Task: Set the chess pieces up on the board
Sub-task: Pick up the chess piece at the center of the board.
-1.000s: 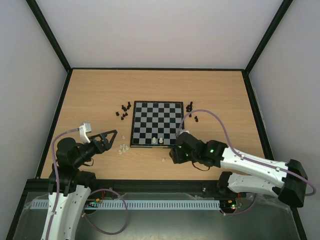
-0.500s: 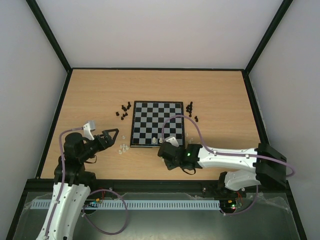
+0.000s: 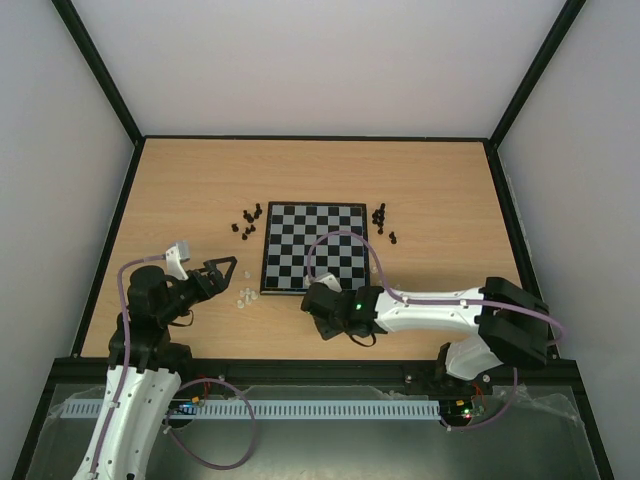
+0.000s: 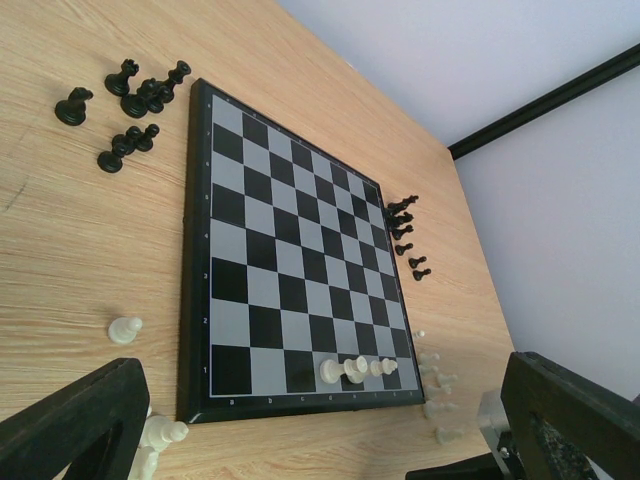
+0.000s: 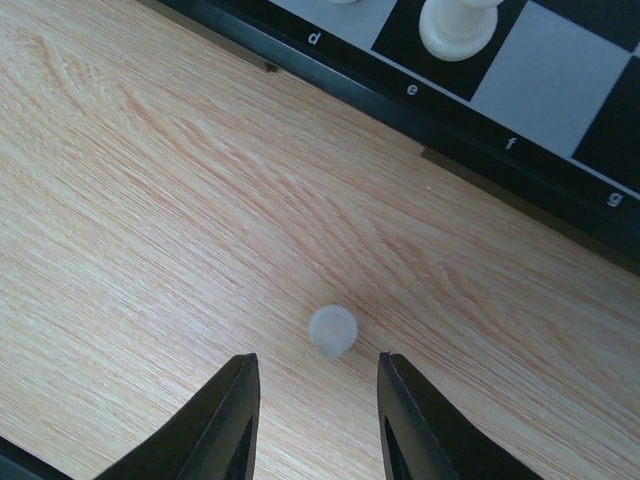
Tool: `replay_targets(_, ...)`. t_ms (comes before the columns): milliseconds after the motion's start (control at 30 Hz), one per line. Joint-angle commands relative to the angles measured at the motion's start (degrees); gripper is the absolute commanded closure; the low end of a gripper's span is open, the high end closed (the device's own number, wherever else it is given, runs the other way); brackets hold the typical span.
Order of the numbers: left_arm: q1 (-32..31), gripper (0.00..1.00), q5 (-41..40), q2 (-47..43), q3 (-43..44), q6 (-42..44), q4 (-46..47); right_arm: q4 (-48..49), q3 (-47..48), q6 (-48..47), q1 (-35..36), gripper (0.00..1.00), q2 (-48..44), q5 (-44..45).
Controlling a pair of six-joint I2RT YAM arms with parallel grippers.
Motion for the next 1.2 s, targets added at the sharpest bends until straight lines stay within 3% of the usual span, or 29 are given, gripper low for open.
replay_targets(0, -0.22, 0.01, 0.04, -0.20, -0.37, 0.36, 0.90, 0.41, 1.72, -0.39, 0.52, 0.67, 2.33, -0.74)
replay_targets(667, -0.22, 0.00, 0.16, -0.19, -0.42, 0.55, 0.91, -0.91, 3.24, -0.13, 0.52, 0.78, 6.56, 2.01)
replay_targets(1100, -0.21, 0.01, 0.03, -0.21, -0.40, 0.51, 0.75, -2.22, 3.06, 0.31, 0.54, 0.79, 7.17, 3.15)
replay_targets(1167, -0.22, 0.01, -0.03, -0.26, -0.45, 0.41, 0.78, -2.09, 3.09, 0.23, 0.56, 0.84, 7.26, 3.03)
